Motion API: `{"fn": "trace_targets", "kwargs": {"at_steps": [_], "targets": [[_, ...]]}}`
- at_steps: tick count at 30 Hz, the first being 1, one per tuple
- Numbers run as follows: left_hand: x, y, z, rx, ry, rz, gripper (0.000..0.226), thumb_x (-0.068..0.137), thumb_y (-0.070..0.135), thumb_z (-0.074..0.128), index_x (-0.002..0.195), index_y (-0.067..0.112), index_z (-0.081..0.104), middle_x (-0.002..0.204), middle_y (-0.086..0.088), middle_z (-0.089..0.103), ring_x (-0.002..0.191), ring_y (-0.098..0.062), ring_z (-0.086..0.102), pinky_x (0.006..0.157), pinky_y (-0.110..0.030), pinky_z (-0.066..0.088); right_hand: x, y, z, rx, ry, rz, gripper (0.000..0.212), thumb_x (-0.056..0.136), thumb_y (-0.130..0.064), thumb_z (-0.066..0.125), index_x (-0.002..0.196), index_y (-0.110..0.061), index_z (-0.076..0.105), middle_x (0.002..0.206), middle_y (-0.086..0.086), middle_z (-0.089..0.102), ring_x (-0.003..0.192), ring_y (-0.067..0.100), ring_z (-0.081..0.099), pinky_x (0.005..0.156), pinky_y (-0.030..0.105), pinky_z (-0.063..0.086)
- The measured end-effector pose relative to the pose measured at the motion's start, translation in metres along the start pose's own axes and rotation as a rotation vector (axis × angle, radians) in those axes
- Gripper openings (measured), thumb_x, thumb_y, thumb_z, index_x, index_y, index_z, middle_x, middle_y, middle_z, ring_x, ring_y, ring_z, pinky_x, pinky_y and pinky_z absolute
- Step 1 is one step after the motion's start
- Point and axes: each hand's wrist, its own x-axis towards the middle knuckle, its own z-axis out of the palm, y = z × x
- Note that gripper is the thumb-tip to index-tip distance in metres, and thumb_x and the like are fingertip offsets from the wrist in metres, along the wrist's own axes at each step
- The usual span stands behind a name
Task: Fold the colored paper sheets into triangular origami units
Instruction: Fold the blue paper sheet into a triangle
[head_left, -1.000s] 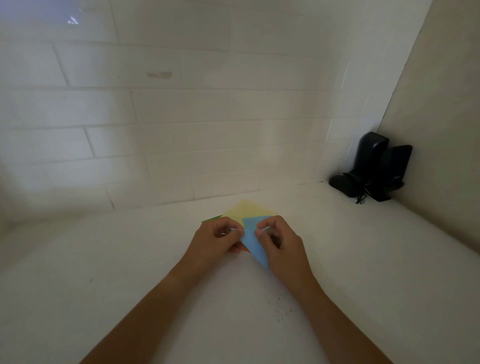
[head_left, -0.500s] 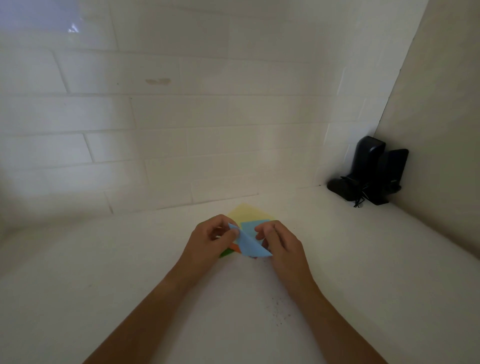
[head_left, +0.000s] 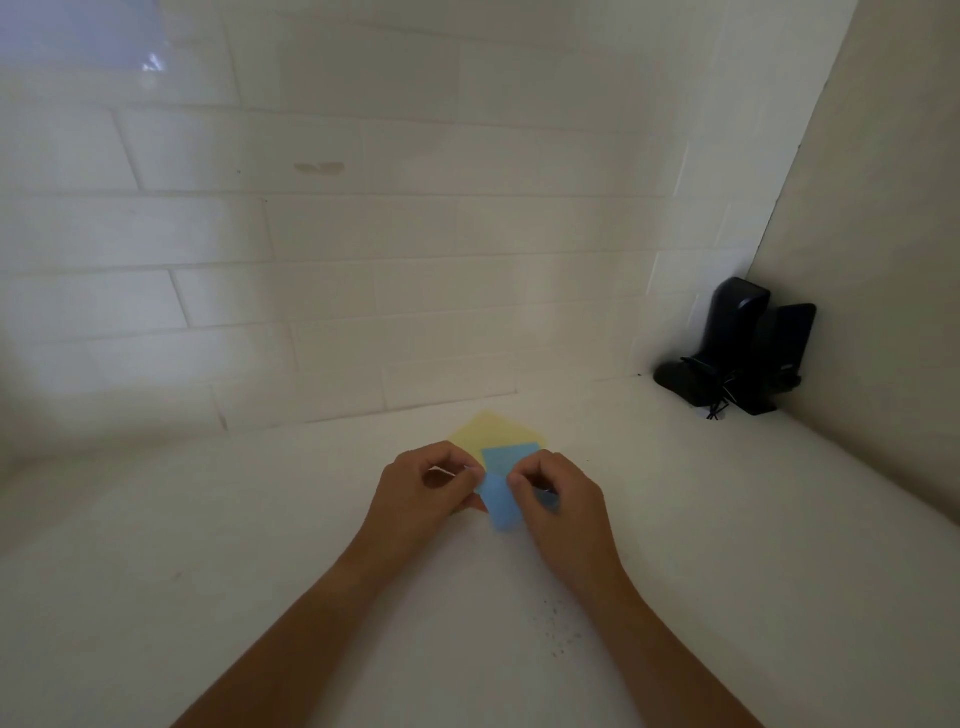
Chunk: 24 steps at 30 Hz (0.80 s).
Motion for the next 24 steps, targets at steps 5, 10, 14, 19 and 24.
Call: {"fn": "trace_targets", "kwargs": {"at_steps": [5, 10, 14, 19, 24], "targets": [[-0.0009, -0.0005, -0.0008, 0.023, -0.014, -0.006, 0.01, 0.093, 0.01, 0.074, 0.084, 0.007, 0.077, 0.078, -0.006, 0.078, 0.079, -0.021, 0.079, 0.085, -0.041, 0.062, 0.0001, -0.002, 0.0018, -0.04, -0.019, -0.069, 0.008, 0.091, -0.02, 0.066, 0.084, -0.019, 0.066, 0.082, -0.012, 0.064, 0.084, 0.013, 0.06, 0.074, 0.019, 0.046], [-0.0016, -0.0014, 0.0003, 0.104, -0.028, 0.045, 0.008, 0.091, 0.008, 0.074, 0.084, 0.011, 0.075, 0.081, 0.0, 0.077, 0.076, -0.012, 0.077, 0.072, -0.023, 0.057, -0.0005, -0.004, 0.0024, -0.034, -0.063, -0.078, 0.01, 0.09, -0.02, 0.062, 0.08, -0.019, 0.064, 0.078, -0.014, 0.06, 0.081, 0.009, 0.057, 0.072, 0.011, 0.041], [-0.0006, -0.0034, 0.0026, 0.176, -0.031, 0.077, 0.014, 0.089, 0.007, 0.075, 0.081, 0.019, 0.075, 0.081, 0.003, 0.076, 0.074, -0.013, 0.074, 0.068, -0.017, 0.053, 0.0005, -0.0006, 0.0039, -0.084, -0.087, -0.104, 0.01, 0.09, -0.022, 0.061, 0.081, -0.02, 0.063, 0.078, -0.014, 0.059, 0.08, 0.008, 0.054, 0.071, 0.012, 0.039], [-0.0016, -0.002, 0.001, 0.146, -0.02, 0.053, 0.01, 0.089, 0.011, 0.078, 0.08, 0.016, 0.077, 0.069, -0.002, 0.074, 0.066, -0.011, 0.071, 0.065, -0.015, 0.05, 0.0013, -0.0004, 0.0047, -0.066, -0.089, -0.104, 0.01, 0.09, -0.024, 0.06, 0.084, -0.018, 0.066, 0.081, -0.011, 0.062, 0.082, 0.011, 0.056, 0.072, 0.022, 0.043], [-0.0025, -0.0016, 0.0009, 0.119, -0.018, 0.046, 0.009, 0.088, 0.007, 0.078, 0.08, 0.011, 0.078, 0.065, -0.003, 0.075, 0.064, -0.016, 0.074, 0.066, -0.018, 0.053, 0.0018, 0.0029, 0.0056, -0.1, -0.088, -0.136, 0.01, 0.092, -0.022, 0.06, 0.082, -0.02, 0.062, 0.08, -0.012, 0.06, 0.08, 0.01, 0.055, 0.072, 0.025, 0.044]]}}
